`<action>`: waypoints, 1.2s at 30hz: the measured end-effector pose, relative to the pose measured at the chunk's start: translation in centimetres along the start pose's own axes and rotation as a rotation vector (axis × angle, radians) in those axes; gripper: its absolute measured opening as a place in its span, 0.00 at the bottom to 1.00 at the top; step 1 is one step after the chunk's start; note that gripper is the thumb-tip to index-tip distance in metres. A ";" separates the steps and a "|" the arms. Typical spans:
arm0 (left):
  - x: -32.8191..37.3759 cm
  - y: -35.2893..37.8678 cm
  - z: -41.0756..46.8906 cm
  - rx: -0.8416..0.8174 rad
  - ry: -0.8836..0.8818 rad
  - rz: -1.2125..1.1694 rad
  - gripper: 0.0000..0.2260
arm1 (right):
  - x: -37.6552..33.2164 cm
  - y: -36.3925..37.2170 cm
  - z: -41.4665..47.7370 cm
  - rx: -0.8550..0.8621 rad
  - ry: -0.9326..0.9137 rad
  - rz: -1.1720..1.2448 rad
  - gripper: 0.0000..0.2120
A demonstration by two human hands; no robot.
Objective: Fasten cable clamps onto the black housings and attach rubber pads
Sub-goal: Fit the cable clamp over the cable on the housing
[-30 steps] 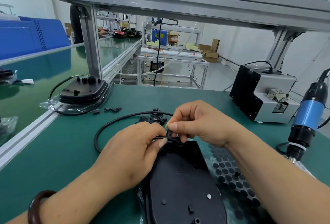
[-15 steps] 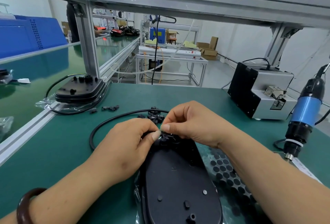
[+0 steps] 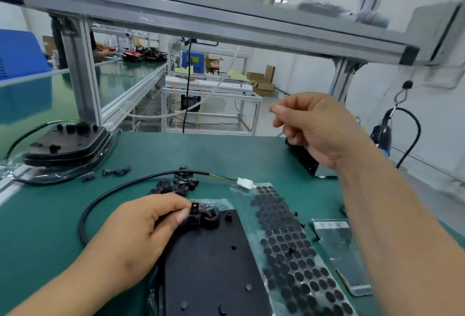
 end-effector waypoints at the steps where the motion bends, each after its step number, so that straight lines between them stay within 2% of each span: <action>1: 0.0 0.0 0.0 0.005 -0.002 -0.026 0.06 | -0.4 -1.9 0.2 0.038 0.004 -0.031 0.02; 4: -0.2 -0.1 0.1 0.018 -0.039 -0.085 0.09 | 2.1 -4.3 0.4 0.033 0.156 -0.289 0.02; 7: -0.5 0.1 0.2 0.011 -0.064 -0.121 0.09 | 7.1 -3.5 -0.6 -0.092 0.309 -0.635 0.05; 10: -1.1 0.6 0.2 -0.001 -0.106 -0.176 0.09 | 11.2 -2.1 -2.1 -0.217 0.317 -1.005 0.09; 12: -1.4 1.0 0.2 -0.023 -0.142 -0.243 0.08 | 12.5 -2.0 -2.5 -0.196 0.295 -1.091 0.09; 14: -1.5 1.3 0.1 -0.036 -0.199 -0.326 0.07 | 13.1 -2.3 -2.7 -0.156 0.289 -1.102 0.09; 20: -1.6 1.9 0.1 -0.046 -0.364 -0.456 0.21 | 14.0 -2.6 -3.3 -0.135 0.287 -1.039 0.09; 22: -1.7 2.2 0.0 -0.074 -0.408 -0.464 0.22 | 14.2 -2.7 -3.5 -0.139 0.286 -0.981 0.08; 30: -1.5 2.1 0.1 -0.061 -0.496 -0.570 0.21 | 14.3 -2.4 -4.0 -0.193 0.220 -0.880 0.05; 34: -1.2 2.1 0.0 -0.046 -0.525 -0.614 0.11 | 14.4 -2.2 -3.9 -0.196 0.209 -0.848 0.04; 36: -1.3 2.1 0.0 -0.039 -0.541 -0.608 0.10 | 14.3 -2.1 -3.9 -0.181 0.208 -0.826 0.06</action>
Point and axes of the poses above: each hand's wrist, its own z-axis towards the middle knuckle, its own y-axis out of the palm, x = y × z, the point moved 8 cm from there along z, towards the middle knuckle, and after that the axes turned 4 degrees about y, right-handed, at the moved point
